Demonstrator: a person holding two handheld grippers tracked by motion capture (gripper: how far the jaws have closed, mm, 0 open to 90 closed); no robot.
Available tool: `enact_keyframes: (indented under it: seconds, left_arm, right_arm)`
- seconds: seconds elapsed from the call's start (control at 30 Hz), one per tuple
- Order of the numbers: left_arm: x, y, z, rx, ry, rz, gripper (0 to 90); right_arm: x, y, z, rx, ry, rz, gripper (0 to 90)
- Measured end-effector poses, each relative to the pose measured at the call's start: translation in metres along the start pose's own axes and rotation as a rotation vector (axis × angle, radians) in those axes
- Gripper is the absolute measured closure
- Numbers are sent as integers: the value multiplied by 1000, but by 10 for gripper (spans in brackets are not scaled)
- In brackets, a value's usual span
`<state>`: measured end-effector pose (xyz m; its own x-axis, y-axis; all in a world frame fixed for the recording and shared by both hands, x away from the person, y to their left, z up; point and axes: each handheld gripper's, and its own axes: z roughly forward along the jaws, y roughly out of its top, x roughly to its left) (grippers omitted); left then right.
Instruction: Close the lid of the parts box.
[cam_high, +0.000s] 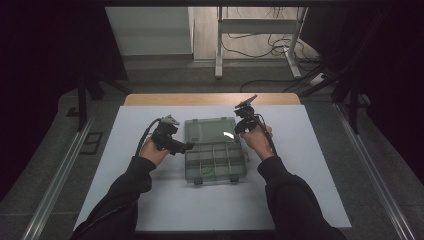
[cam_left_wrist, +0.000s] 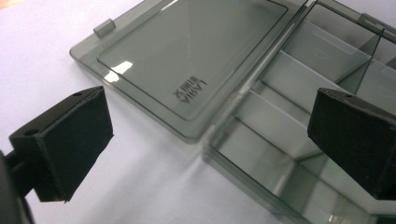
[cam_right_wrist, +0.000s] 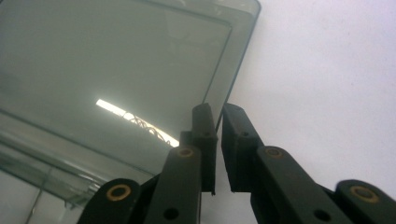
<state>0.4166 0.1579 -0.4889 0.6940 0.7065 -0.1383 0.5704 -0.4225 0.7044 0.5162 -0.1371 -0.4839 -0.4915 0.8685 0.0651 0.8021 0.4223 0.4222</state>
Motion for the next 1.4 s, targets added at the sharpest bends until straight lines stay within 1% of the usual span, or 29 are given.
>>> enact_keyframes:
  seconds: [0.03, 0.07, 0.1, 0.17, 0.23, 0.27, 0.33, 0.4, 0.43, 0.47, 0.5, 0.57, 0.6, 0.63, 0.7, 0.73, 0.8, 0.87, 0.93, 1.0, 1.07, 1.17, 1.27, 1.33, 1.4]
  left_arm:
    - [0, 0, 0, -1, 7, -5, 9]
    - [0, 0, 0, -5, 8, -9, 10]
    - [0, -1, -1, -9, 7, -24, 12]
    - [1, -1, -1, -9, 8, -35, 13]
    - [0, -1, -1, -7, 14, -37, 14]
    - [0, -1, -2, -6, 17, -35, 13]
    - [0, -1, -2, -7, 16, -32, 14]
    - [1, -2, -4, -14, 2, -40, 15]
    - [1, -2, -5, -14, 10, -38, 24]
    - [1, -3, -5, -20, 22, -40, 38]
    - [2, -3, -7, -17, 33, -36, 52]
    - [4, -5, -10, -21, 50, -29, 104]
    - [5, -6, -12, -20, 63, -26, 143]
    - [7, -8, -14, -23, 70, -30, 196]
    - [13, -11, -18, -35, 68, -54, 311]
    - [17, -14, -20, -43, 63, -66, 383]
    - [23, -19, -22, -51, 62, -93, 501]
    - [27, -23, -23, -50, 68, -103, 643]
    - [30, -26, -22, -43, 63, -107, 755]
    - [32, -28, -19, -30, 58, -113, 843]
    - [33, -29, -15, -12, 45, -110, 896]
    - [32, -32, -5, 32, 31, -98, 898]
    - [27, -32, 6, 54, 35, -89, 898]
    - [23, -31, 12, 78, 40, -67, 898]
    - [19, -30, 16, 86, 42, -54, 898]
  right_arm:
    - [1, 0, 0, -4, 0, 1, 850]
    - [2, 1, 1, -4, -4, -4, 853]
    - [3, 1, 1, -6, -2, 1, 853]
    - [2, 2, 1, -1, -3, 1, 839]
    - [0, 3, 3, -2, 11, 19, 827]
    - [-1, 3, 5, -4, 19, 37, 829]
    - [-4, 4, 6, -3, 34, 66, 844]
    - [-6, 5, 6, -1, 49, 93, 861]
    - [-6, 5, 6, -4, 54, 107, 869]
    - [-6, 4, 7, -11, 61, 108, 875]
    - [-5, 4, 7, -15, 65, 99, 880]
    - [-2, 4, 7, -29, 60, 81, 886]
    - [0, 4, 6, -38, 55, 65, 888]
    - [1, 4, 5, -51, 52, 64, 889]
    - [3, 4, 3, -72, 50, 56, 890]
    - [2, 3, 2, -80, 53, 55, 890]
    - [1, 2, 0, -93, 64, 53, 889]
    - [-1, 1, -2, -107, 75, 43, 887]
    - [-2, 0, -3, -113, 81, 46, 887]
    - [-3, -1, -3, -124, 89, 51, 887]
    - [-4, -2, -4, -136, 91, 52, 887]
    - [-5, -3, -4, -143, 95, 53, 887]
    - [-5, -4, -6, -150, 97, 46, 886]
    - [-5, -5, -7, -152, 99, 46, 885]
    - [-6, -5, -7, -154, 98, 43, 884]
